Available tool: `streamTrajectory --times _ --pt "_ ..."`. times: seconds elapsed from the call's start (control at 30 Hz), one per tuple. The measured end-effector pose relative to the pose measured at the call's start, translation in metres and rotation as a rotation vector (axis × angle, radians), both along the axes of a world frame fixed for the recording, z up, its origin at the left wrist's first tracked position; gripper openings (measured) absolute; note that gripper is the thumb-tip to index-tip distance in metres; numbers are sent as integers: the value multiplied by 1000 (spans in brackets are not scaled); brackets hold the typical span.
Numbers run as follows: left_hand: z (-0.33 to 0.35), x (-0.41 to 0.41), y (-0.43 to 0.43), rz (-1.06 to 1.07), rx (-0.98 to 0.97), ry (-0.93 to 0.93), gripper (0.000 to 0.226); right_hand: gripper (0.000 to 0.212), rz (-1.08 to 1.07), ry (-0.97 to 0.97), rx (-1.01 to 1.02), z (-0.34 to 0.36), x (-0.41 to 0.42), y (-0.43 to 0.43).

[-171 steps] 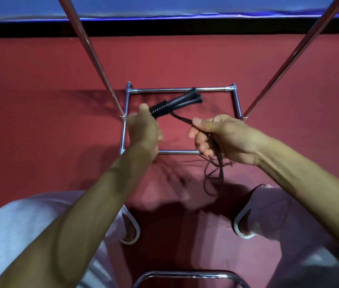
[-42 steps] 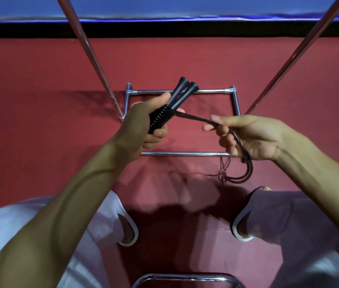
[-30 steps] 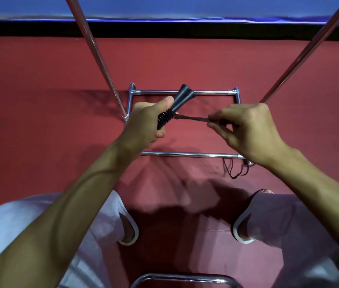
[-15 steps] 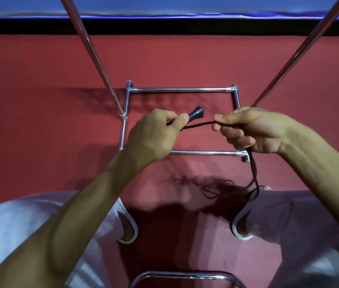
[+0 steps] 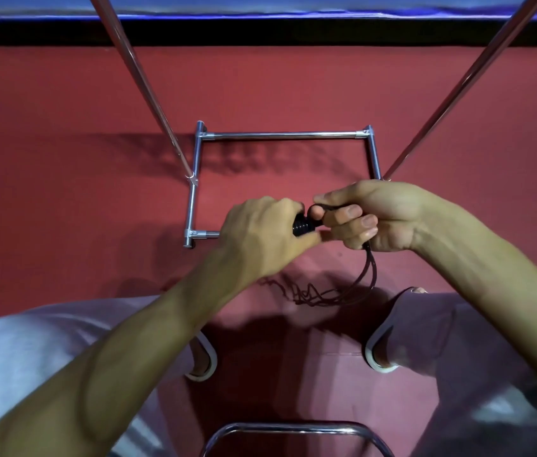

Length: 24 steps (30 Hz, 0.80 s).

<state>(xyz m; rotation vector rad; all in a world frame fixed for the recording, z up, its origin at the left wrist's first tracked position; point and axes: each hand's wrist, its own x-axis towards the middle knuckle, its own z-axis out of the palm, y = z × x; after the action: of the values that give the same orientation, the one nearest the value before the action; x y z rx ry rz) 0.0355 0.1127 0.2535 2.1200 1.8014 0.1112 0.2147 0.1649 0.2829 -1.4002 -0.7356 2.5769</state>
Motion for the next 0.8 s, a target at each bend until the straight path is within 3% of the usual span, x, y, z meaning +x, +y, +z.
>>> streamTrajectory --times 0.13,0.2,0.3,0.37,0.57,0.7,0.8 --pt "7 -2 1 31 -27 -55 52 32 53 -27 100 5 5 5" --pt "11 -4 2 12 -61 -68 54 31 185 -120 349 12 12 7" --pt "14 -12 3 -28 -185 -109 60 21 507 -197 904 22 21 6" --pt "16 -18 4 -38 -314 -226 61 13 486 -202 1063 24 25 8" --pt "31 -20 3 -168 -732 -733 56 29 338 -122 1227 23 30 16" --pt "52 -22 5 -225 -781 -820 52 22 152 7 1230 21 27 13" --pt "57 -25 3 -251 -756 -879 51 25 172 71 1160 17 24 16"
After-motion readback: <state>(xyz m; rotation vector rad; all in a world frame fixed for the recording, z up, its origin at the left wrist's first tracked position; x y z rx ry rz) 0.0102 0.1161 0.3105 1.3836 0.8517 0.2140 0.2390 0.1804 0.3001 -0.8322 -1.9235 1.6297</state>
